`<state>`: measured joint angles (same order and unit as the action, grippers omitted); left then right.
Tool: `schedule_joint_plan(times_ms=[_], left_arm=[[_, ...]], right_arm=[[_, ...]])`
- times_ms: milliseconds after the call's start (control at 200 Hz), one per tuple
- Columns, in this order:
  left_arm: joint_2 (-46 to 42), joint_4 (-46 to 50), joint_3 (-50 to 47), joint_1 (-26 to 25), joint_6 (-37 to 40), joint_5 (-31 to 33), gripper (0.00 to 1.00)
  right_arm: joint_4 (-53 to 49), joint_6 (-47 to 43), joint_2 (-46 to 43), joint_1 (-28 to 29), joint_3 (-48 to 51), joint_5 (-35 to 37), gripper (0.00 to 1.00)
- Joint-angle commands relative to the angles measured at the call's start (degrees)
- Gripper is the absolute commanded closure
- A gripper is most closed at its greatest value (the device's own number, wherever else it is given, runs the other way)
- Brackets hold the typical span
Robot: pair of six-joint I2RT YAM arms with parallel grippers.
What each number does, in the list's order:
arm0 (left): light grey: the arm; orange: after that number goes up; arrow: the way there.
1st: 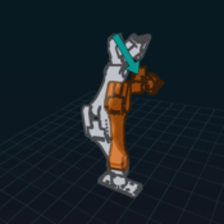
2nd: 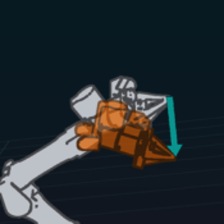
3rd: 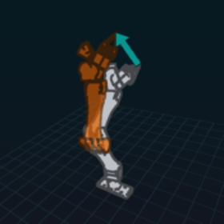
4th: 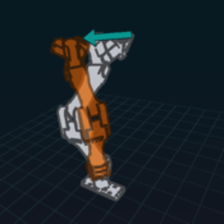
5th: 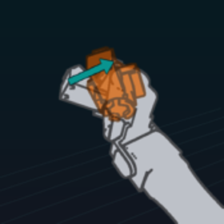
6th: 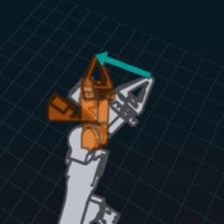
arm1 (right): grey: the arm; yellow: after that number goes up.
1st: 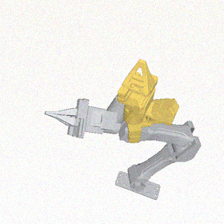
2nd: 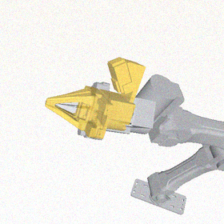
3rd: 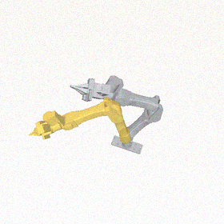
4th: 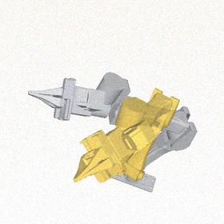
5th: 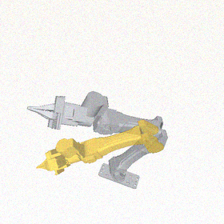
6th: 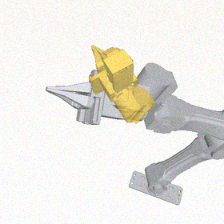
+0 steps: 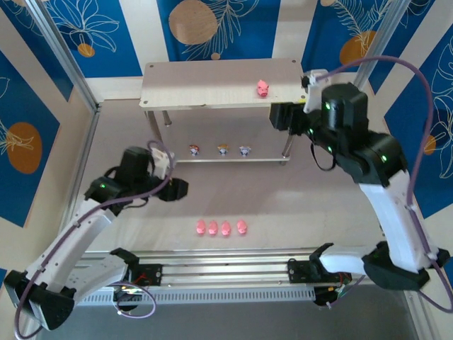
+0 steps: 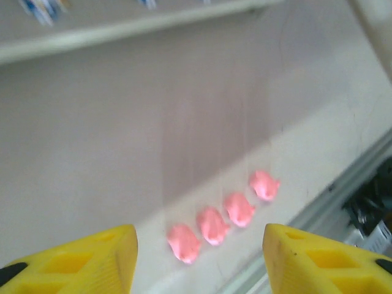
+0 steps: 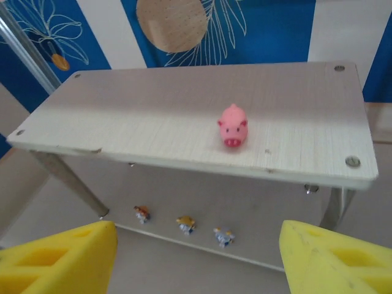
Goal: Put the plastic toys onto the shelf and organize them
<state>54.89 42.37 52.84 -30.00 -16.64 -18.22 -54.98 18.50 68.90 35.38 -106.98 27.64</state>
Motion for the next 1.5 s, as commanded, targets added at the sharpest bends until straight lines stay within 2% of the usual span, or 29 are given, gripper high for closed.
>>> schedule_joint_plan(times_ms=[0, 175, 410, 570, 900, 1170, 1496], left_arm=[[-1.5, -1.2, -6.1, -5.7, -9.3, 5.1, 0.44], [-2.2, -3.8, -14.0, -11.7, -17.7, 8.1, 0.44], [-0.3, -13.7, -19.3, -15.3, -23.7, 9.1, 0.45], [5.4, -16.1, -19.5, -17.8, -23.1, 10.9, 0.46], [11.4, -17.8, -19.4, -17.9, -21.9, 13.1, 0.49], [14.5, -19.0, -19.7, -18.0, -21.7, 11.0, 0.57], [18.5, -20.2, -19.3, -17.9, -20.7, 9.1, 0.59]], right_arm=[[-5.1, 3.2, -2.4, 1.7, 6.0, 4.3, 0.29], [-6.6, 5.4, -7.0, 1.9, 11.7, 2.4, 0.29], [-3.8, 5.5, -8.2, 1.9, 15.5, -1.1, 0.29], [-2.2, 5.4, -8.3, 1.9, 17.0, -2.6, 0.29], [-1.2, 4.6, -10.6, 1.7, 18.4, -1.6, 0.29], [-0.3, 4.0, -10.6, 0.9, 18.9, -2.6, 0.29], [0.8, 3.4, -9.4, -0.4, 18.8, -4.4, 0.30]])
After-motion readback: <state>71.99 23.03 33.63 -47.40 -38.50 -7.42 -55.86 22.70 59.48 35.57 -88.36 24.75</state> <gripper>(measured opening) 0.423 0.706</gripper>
